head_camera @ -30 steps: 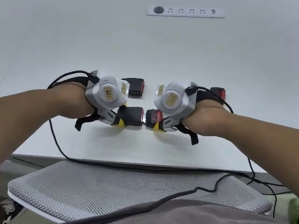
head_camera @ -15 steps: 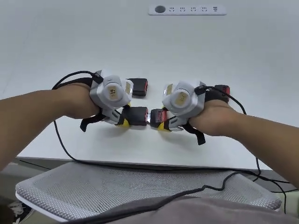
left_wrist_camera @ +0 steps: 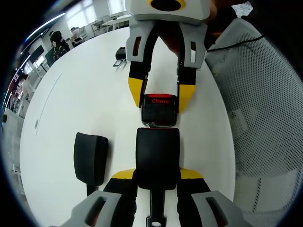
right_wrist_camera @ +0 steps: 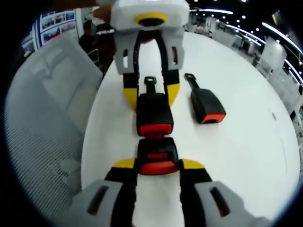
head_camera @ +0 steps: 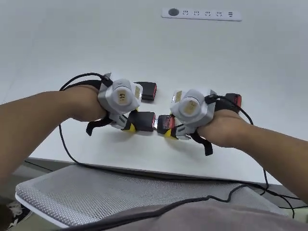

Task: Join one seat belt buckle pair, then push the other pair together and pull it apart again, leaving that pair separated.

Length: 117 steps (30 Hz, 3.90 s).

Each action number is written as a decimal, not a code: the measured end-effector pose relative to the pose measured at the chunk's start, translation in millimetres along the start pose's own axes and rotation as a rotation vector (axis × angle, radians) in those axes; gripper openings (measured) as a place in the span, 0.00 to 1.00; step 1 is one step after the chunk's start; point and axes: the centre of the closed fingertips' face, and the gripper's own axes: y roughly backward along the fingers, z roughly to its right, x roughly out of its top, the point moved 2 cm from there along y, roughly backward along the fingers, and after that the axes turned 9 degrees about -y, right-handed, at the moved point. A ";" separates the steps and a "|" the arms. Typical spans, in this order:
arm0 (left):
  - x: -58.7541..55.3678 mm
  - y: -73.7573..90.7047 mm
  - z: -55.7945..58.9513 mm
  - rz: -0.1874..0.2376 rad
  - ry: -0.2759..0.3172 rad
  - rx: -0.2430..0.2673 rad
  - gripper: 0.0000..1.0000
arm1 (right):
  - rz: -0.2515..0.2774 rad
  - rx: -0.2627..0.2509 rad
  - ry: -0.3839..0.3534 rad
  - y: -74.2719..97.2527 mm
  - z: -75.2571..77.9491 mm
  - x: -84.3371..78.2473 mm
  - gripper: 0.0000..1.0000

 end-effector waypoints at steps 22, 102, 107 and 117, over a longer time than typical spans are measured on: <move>14.6 46.9 -38.0 0.111 0.092 0.149 0.39 | 0.097 -0.020 -0.060 40.0 14.2 5.7 0.41; -18.4 6.6 -91.3 -0.068 -0.002 0.085 0.31 | -0.073 -0.083 -0.024 58.7 106.8 -66.9 0.34; -18.4 5.7 -92.3 -0.068 -0.004 0.079 0.31 | -0.051 -0.070 -0.017 41.7 104.5 -43.8 0.34; -24.0 1.6 -96.5 -0.069 -0.013 0.077 0.31 | -0.036 -0.048 0.020 14.8 98.7 -7.2 0.34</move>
